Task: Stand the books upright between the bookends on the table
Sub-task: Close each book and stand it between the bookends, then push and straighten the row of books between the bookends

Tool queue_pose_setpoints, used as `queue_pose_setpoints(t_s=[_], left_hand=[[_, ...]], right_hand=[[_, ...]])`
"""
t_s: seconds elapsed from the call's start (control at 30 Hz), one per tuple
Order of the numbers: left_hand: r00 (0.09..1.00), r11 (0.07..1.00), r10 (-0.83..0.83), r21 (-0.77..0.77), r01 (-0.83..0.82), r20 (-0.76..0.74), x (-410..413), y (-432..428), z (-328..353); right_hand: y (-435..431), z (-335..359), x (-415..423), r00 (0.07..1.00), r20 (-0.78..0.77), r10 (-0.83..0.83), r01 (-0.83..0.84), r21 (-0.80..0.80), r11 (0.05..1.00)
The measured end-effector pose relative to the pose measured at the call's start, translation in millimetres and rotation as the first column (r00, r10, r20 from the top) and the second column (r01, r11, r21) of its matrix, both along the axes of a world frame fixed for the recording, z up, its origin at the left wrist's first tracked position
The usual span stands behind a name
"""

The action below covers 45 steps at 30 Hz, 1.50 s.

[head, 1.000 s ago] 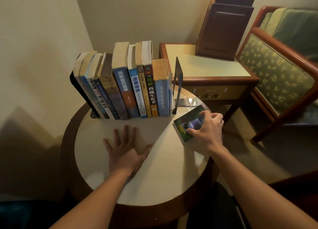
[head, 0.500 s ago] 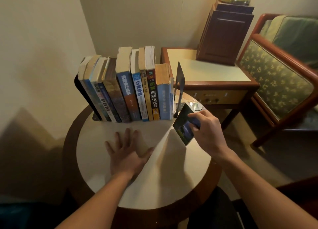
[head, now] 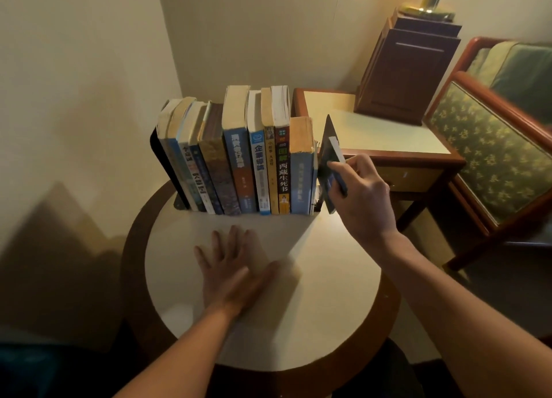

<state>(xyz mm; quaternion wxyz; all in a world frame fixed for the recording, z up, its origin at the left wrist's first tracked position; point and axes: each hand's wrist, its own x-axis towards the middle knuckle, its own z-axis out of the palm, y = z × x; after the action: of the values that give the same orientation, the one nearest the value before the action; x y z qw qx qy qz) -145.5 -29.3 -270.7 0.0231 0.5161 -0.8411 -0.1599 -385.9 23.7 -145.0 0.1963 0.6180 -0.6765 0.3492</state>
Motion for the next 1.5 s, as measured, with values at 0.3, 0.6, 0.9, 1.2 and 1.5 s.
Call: queue_pose_setpoints(t_s=[0.3,0.6,0.9,1.2,1.5], left_hand=[[1.0,1.0,0.01,-0.008,-0.01,0.008,-1.0,-1.6,-0.5],[0.997,0.999,0.038,-0.035,-0.036,0.069,-3.2,-1.7,-4.7],[0.994,1.0,0.006,0.007,-0.007,0.107,-1.6,-3.2,-3.0],[0.968,0.982,0.073,0.184,-0.028,-0.238,46.5,-0.5,77.9],[0.796,0.965,0.004,-0.207,-0.163,-0.605,84.9,37.4,159.7]], right_hand=[[-47.8,-18.3,-4.2,0.99,0.138,-0.022,-0.002,0.167,0.986],[-47.4,-49.0,-8.3,0.977,0.197,-0.081,0.023,0.284,0.958],[-28.9,-22.1,1.0,0.983,0.182,-0.032,-0.019,0.27,0.963],[27.5,81.3,25.6,0.989,-0.02,0.145,-0.128,0.372,0.919],[55.0,146.3,103.5,0.972,-0.092,0.217,-0.16,0.421,0.893]])
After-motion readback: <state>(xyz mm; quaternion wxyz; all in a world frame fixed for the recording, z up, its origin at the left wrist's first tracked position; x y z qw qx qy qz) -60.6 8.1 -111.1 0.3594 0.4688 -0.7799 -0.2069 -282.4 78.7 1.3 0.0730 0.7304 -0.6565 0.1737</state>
